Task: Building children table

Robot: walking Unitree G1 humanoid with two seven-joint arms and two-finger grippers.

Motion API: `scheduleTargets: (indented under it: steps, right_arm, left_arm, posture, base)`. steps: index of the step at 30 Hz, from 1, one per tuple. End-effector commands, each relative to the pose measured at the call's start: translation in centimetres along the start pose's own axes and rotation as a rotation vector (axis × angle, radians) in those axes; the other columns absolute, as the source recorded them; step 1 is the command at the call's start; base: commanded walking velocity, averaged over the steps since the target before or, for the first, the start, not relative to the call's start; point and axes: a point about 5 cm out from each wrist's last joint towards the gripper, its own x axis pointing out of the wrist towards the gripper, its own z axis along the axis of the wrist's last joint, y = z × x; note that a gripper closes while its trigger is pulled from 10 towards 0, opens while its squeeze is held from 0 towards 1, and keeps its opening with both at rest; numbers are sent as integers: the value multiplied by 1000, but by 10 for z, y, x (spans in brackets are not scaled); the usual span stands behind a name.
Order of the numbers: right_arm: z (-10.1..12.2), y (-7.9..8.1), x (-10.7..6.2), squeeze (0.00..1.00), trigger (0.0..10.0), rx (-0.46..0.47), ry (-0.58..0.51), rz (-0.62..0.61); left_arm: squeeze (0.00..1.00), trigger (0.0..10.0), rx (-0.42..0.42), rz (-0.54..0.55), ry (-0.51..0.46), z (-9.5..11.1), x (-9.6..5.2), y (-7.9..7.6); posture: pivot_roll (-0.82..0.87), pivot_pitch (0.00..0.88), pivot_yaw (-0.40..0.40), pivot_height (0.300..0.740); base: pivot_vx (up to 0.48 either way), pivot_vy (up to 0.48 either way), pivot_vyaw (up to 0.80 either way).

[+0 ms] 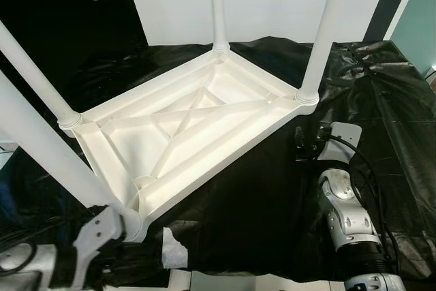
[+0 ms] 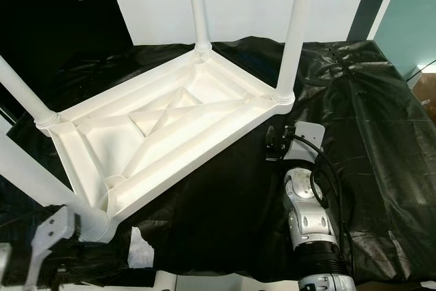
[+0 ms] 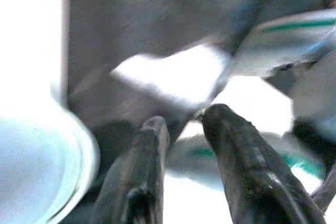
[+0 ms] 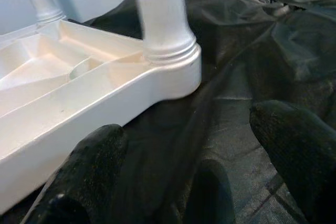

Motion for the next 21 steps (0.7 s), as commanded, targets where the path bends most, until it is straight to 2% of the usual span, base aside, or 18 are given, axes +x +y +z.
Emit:
scheduleTargets:
  steps: [1,3,4,6,7,8,9,12,16,17,21]
  right_arm:
    - [-3,3,0,0,10000,-4,10,7]
    - [-4,2,2,0,10000,-3,18,5]
    - [-4,2,2,0,10000,-3,18,5]
    - [-6,3,2,0,10000,19,29,15]
    - [-6,3,2,0,10000,19,29,15]
    - [-5,6,2,0,10000,12,29,33]
    - [-5,6,2,0,10000,12,29,33]
    - [-6,6,3,0,10000,-4,32,30]
    - [-6,6,3,0,10000,-6,31,27]
    - [-5,3,4,0,10000,-11,32,20]
    - [-5,-1,6,0,10000,-21,33,11]
  left_arm:
    - [0,10000,-16,113,38,-5,-20,16]
    - [0,10000,-15,238,62,-3,-42,36]
    - [0,10000,-15,238,62,-3,-42,36]
    - [0,10000,-9,335,70,0,-57,49]
    - [0,10000,-9,335,70,0,-57,49]
    - [0,10000,-5,412,81,0,-72,61]
    - [0,10000,-5,412,81,0,-72,61]
    - [0,10000,-21,480,98,-6,-85,73]
    - [0,10000,-28,492,105,-8,-88,75]
    - [0,10000,-43,524,136,-15,-95,79]
    - [0,10000,-59,565,179,-23,-105,83]
  posture:
    - [33,23,45,740]
    - [32,19,46,740]
    - [32,19,46,740]
    - [28,12,46,740]
    - [28,12,46,740]
    - [20,7,48,740]
    - [20,7,48,740]
    - [12,1,48,740]
    - [9,3,49,740]
    - [5,1,45,740]
    - [5,2,43,740]
  base:
    - [0,0,0]
    - [0,0,0]
    - [0,0,0]
    - [0,0,0]
    - [0,0,0]
    - [0,0,0]
    - [0,0,0]
    - [0,0,0]
    - [0,0,0]
    - [0,0,0]
    - [0,0,0]
